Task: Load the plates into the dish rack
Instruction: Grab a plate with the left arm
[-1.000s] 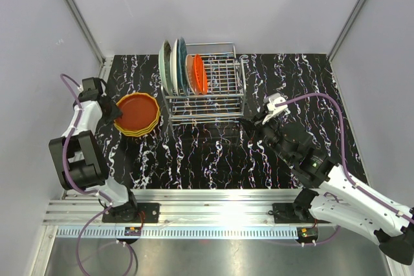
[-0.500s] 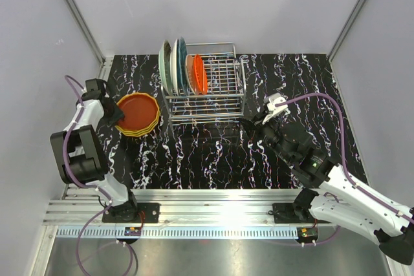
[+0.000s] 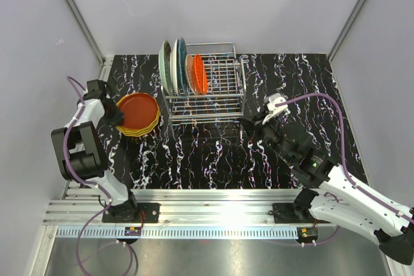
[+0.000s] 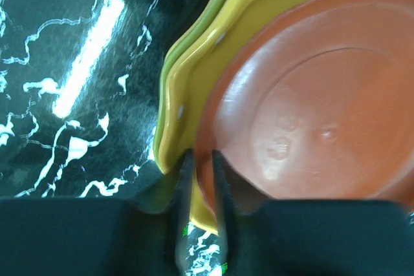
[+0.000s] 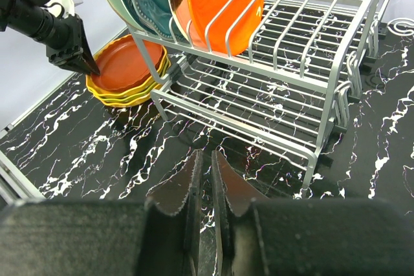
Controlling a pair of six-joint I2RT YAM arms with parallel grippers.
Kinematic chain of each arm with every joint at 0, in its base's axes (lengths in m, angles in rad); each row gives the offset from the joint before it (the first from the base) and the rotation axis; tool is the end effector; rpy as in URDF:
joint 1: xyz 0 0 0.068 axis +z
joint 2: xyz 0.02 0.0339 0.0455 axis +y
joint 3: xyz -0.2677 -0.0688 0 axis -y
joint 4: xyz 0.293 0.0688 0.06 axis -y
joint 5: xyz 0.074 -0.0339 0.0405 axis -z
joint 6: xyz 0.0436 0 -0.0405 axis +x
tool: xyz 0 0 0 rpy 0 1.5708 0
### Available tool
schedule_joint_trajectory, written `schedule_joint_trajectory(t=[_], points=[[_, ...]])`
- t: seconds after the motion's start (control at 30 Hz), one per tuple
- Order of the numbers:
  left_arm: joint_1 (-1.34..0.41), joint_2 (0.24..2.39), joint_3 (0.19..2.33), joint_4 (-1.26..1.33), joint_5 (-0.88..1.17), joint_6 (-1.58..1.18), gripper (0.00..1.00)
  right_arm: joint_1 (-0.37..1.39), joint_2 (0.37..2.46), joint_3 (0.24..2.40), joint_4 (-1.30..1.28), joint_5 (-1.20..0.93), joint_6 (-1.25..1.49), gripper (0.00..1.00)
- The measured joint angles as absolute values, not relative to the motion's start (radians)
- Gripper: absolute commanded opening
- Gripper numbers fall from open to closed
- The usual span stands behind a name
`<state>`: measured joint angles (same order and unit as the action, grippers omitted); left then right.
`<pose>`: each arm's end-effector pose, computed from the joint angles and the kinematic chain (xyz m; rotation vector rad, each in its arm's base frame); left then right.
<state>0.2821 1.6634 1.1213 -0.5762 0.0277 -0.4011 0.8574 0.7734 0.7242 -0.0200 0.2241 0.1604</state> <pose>0.3635 0.1041 0.1745 -0.8932 2.5380 -0.0740 0.1646 0.1753 0.3380 -0.4037 1.6223 0.5925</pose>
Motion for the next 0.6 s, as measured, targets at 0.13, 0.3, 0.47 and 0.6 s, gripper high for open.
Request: schedule_joint_trajectory(t=[0.13,0.3,0.47,0.6], points=[[0.284,1.670,1.135,-0.582,0.030,-0.400,0.00,0.857,0.773,0.724,-0.021,0.224,0.161,0.17],[0.285,1.669,1.136,-0.583,0.031,-0.401,0.00,0.857,0.773,0.725,-0.035,0.224,0.161,0.17],[0.285,1.628,1.118,-0.582,0.031,-0.415,0.00,0.857,0.783,0.751,-0.067,0.222,0.162,0.18],[0.285,1.505,1.075,-0.583,0.030,-0.427,0.00,0.857,0.793,0.799,-0.104,0.216,0.168,0.22]])
